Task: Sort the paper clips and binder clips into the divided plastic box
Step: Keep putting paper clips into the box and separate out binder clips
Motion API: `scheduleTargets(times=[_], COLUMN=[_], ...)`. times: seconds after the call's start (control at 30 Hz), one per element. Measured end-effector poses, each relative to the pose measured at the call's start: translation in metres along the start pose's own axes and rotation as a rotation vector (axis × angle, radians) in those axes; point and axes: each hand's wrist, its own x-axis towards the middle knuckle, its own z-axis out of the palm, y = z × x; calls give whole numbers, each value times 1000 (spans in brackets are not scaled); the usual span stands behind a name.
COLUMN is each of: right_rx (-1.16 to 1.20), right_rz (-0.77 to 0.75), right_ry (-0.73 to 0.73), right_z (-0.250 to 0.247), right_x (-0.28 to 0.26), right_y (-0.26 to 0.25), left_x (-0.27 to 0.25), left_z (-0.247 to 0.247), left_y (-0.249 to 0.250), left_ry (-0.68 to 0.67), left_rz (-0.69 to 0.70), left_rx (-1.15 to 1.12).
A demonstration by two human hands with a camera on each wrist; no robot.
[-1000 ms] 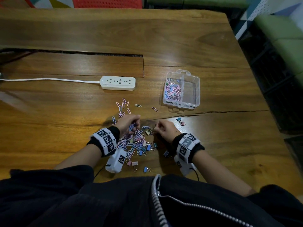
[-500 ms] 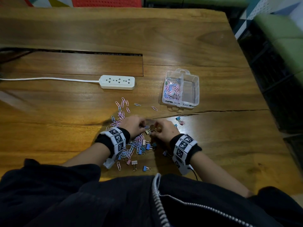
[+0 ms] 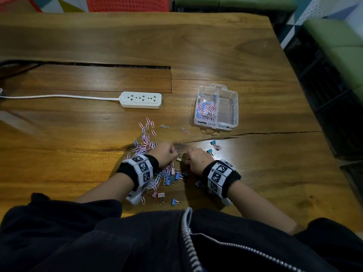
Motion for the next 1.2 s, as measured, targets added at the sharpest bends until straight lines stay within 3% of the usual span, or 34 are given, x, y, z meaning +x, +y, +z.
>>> scheduleTargets(times=[0.17,0.27,0.37,0.5,0.7,0.8,0.87,1.07,1.2], right_rx=[460,807,1202,1429,1702,1814,1699,691,428], right_rz=[87,86,66,58,125,253,278,143,97], right_ry=[47,71,30,-40,-103,-103,-93,134,93], right_z=[-8,-13,-12,-10,-9,-11,-11,1,3], right_x=[-8,-11,-12,-14,-6,1,5,20,20], right_y=[16,27,33,32,20,11,4,-11,-6], left_x=[0,-5,-7,-7,-14,-14,-12,-10,-9], left_z=[-14,-17,-15,-11,7,11,13,16,17], left_y=[-10,-15,-19,-23,-2,4,8,13,4], left_ry=[53,33,95,73,41,17,-2,-79,-49], left_rz=[-184,-222,-208,-285,-195,-175,-174,-105,-94], left_rx=[-941,-1156,-1081,-958,82,291,311,327,275])
